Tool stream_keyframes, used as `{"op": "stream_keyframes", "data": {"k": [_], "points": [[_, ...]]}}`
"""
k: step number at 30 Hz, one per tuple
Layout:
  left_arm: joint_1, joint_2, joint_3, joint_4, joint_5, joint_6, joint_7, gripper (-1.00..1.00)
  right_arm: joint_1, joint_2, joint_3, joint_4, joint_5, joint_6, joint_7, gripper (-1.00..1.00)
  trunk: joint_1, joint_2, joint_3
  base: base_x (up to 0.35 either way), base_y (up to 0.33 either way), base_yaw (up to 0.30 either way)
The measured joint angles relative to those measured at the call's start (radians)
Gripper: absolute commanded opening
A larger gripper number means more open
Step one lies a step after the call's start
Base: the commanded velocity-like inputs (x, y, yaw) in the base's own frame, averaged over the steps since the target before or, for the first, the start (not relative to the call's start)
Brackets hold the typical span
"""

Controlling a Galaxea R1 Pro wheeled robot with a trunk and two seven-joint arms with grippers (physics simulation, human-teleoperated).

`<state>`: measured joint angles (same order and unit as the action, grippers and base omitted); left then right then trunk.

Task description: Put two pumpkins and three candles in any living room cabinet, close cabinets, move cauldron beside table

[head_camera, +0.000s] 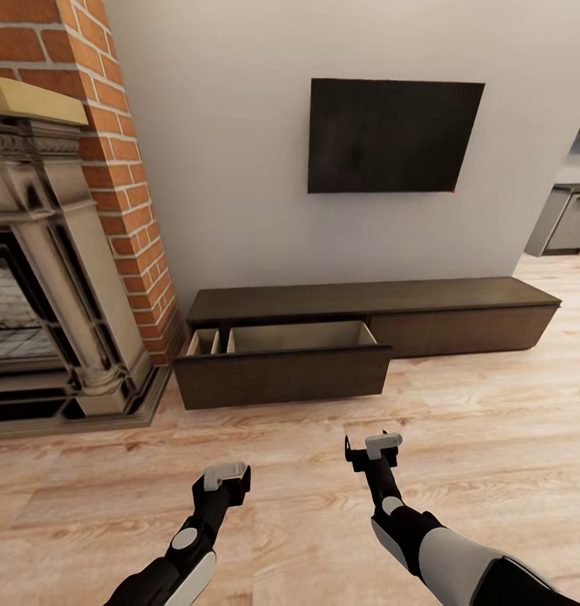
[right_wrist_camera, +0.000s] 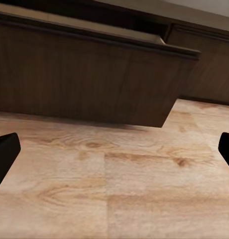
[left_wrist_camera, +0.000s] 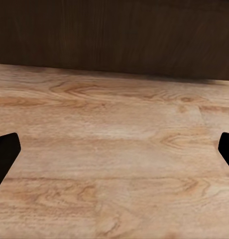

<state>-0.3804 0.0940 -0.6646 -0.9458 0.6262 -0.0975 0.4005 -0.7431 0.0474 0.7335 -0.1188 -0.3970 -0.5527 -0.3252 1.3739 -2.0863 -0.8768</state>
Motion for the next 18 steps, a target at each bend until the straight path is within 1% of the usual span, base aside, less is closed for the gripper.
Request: {"op": "stream_keyframes", "data": {"k": [18], "points": [[0.0, 0.0, 0.0, -0.003, 0.0, -0.001, 0.0, 1.0, 0.0, 0.001, 0.0, -0.001, -0.002, 0.0, 0.003, 1.0, 0.069, -0.126, -0.056, 0.0, 0.0, 0.0]]}}
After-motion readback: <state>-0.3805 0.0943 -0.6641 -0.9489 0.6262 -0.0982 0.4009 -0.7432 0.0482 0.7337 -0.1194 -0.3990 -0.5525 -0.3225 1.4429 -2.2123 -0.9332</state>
